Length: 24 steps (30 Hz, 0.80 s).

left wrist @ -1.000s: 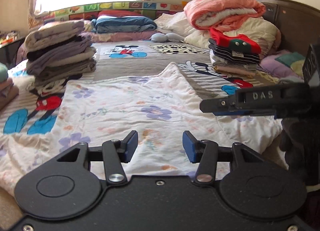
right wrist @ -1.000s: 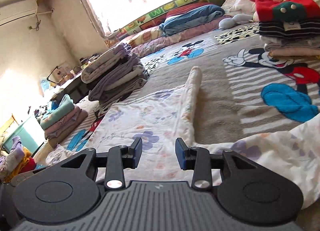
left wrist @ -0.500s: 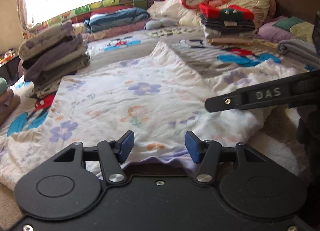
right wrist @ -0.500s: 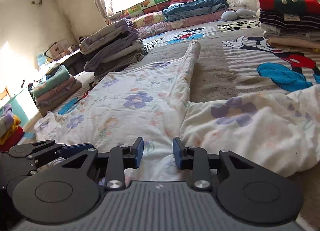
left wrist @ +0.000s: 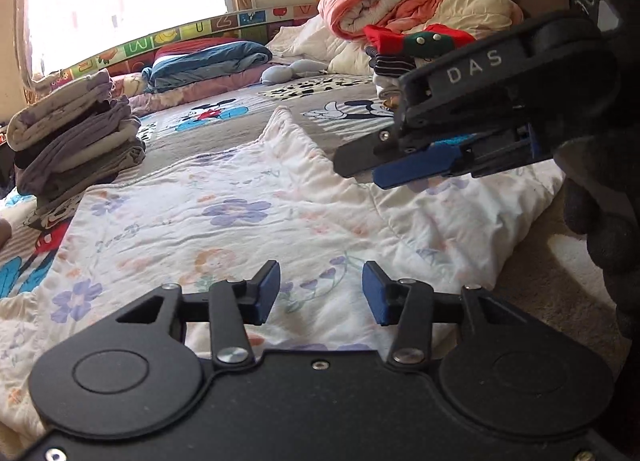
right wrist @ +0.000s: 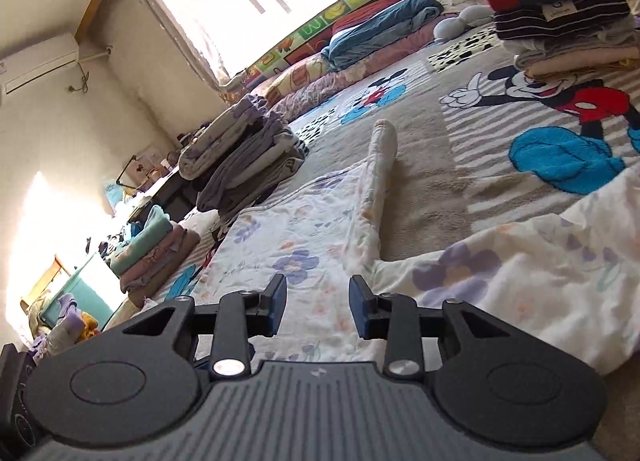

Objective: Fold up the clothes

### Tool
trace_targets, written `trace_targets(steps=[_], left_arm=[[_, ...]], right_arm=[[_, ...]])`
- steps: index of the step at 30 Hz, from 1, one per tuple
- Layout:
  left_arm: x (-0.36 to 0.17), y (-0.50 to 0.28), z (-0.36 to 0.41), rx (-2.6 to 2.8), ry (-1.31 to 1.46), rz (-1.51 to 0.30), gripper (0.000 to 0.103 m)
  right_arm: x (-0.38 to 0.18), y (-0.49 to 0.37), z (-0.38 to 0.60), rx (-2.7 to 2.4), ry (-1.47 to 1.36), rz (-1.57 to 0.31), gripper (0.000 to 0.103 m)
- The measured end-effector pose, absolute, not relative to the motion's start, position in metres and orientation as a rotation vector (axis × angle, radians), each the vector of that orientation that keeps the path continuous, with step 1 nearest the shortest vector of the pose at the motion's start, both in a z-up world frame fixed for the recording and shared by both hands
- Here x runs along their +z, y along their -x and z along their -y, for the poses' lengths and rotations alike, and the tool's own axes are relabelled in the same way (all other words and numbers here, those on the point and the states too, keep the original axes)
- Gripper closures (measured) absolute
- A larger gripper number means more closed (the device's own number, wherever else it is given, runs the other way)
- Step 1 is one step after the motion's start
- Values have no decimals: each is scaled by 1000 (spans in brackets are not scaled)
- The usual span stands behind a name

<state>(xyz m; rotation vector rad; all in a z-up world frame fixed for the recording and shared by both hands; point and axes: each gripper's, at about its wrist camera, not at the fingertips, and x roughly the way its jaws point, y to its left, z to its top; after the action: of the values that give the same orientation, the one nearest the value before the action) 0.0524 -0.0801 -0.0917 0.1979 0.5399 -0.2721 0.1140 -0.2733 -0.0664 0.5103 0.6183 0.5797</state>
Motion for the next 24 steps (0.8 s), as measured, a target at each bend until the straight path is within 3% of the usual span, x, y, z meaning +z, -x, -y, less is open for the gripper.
trace_targets(steps=[6,15,24], left_arm=[[-99,-55,79,-286,-184,-556,58],[-100,-57,78,-296,-166,-565,58],[-101,-58,76,-301,-148,-568,58]], right_arm=[[-69,-157,239,616,-437,-720,66],[-102,-237,258,487,-729,-857,69],[-132,-290,279,450,-1000,-895,81]])
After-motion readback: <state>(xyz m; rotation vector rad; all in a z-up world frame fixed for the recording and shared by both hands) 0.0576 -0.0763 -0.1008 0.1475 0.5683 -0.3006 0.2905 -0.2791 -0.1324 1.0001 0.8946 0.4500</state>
